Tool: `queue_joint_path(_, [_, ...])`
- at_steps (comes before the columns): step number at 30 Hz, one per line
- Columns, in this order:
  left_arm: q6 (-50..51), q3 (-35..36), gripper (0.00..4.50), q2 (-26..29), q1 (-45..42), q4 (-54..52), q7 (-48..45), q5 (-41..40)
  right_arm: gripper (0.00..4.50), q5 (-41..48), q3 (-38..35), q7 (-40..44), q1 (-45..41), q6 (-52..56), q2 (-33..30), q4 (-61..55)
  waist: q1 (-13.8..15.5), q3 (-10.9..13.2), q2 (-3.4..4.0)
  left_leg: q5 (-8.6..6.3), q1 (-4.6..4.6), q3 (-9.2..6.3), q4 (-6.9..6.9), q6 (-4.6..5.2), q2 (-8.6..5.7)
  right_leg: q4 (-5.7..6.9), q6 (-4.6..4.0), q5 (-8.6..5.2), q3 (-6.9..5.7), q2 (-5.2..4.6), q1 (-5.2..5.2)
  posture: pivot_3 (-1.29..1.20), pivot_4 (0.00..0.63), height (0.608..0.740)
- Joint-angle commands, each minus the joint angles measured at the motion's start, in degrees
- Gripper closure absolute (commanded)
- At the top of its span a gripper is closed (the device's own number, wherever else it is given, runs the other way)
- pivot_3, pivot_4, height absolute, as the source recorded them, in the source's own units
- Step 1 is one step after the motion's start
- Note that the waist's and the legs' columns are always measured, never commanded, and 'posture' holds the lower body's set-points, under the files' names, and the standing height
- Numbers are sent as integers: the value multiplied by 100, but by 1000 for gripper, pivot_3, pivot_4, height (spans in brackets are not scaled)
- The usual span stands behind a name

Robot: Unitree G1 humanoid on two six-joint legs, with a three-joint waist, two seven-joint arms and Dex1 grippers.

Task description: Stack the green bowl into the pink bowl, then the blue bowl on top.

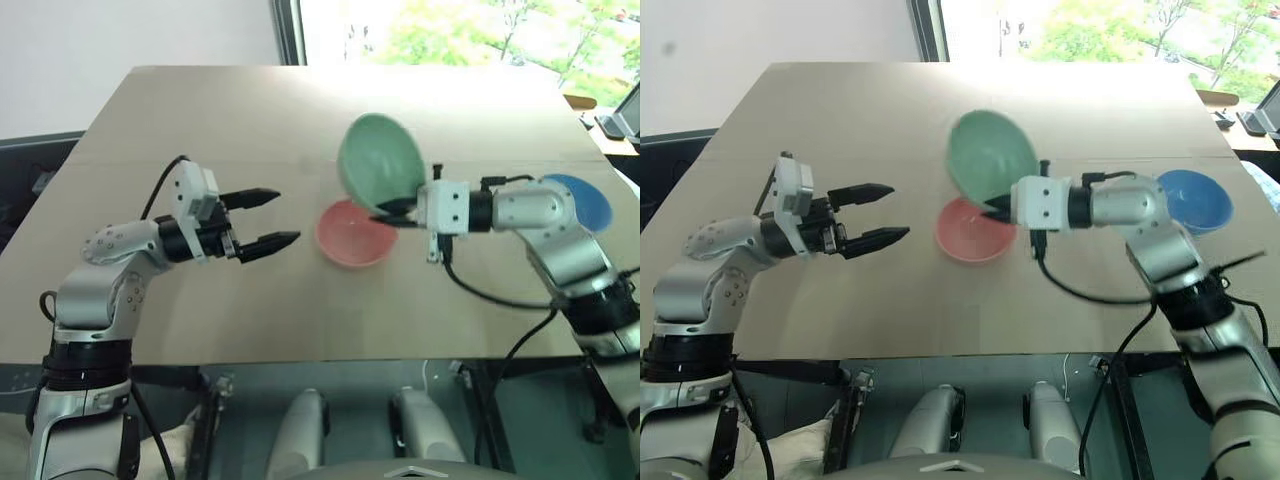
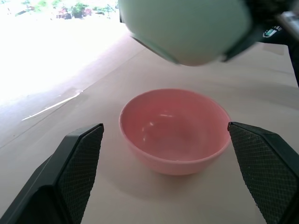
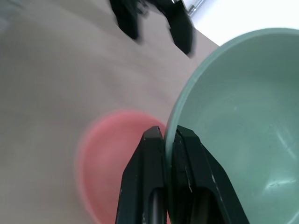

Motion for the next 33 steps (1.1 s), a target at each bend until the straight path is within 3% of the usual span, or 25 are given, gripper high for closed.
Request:
queue_joint_path(1, [-208,-10,0,59,-135,33,-244,-17,3591,-348,164,-247,97,617,77,-176,13,0,0,0,0,2,1,0,-2,0,0,0,1,-1,0,0,150,740])
queue_joint_path(3, [-183,-15,0,72,-186,30,-317,-69,2943,-574,128,-442,109,610,132,-16,56,0,0,0,-1,3,6,0,-3,1,1,1,1,0,1,0,150,740])
queue_joint_path(7, [-85,-28,0,65,-227,-13,-473,-197,1161,-936,-206,-862,234,580,36,28,91,0,0,0,-5,0,4,0,-2,-1,1,0,-3,0,-2,0,150,740])
queue_joint_path(9, [-77,-74,0,44,-221,-55,-545,-217,529,-755,-555,-935,416,869,-42,-241,94,0,0,0,-9,-1,3,-1,-3,-5,0,0,-4,-1,-2,0,150,740])
queue_joint_path(18, [-93,-237,0,-113,-332,-26,-627,-210,529,338,-2758,-1354,1576,2658,-387,-1631,100,0,0,0,-8,-1,0,0,-2,-7,1,0,-4,-2,0,0,150,740])
queue_joint_path(23, [-110,-348,0,-180,-546,144,-672,-179,529,1119,-3373,-1654,1918,3495,-235,-2363,74,0,0,0,-6,0,-1,0,-1,-6,1,0,-3,1,1,0,150,740])
queue_joint_path(26, [-51,-388,0,-221,-648,136,-693,-225,529,582,-3665,-2161,2056,3449,-446,-1735,72,-1,-2,0,-3,5,-1,0,1,-4,1,0,2,4,1,0,150,740])
queue_joint_path(33, [-254,-616,0,-70,-595,-371,-1477,-371,529,-329,-4142,-2619,2559,1959,-1080,1910,149,-4,-7,0,-7,11,-2,1,-7,-17,1,0,2,-5,7,0,150,740])
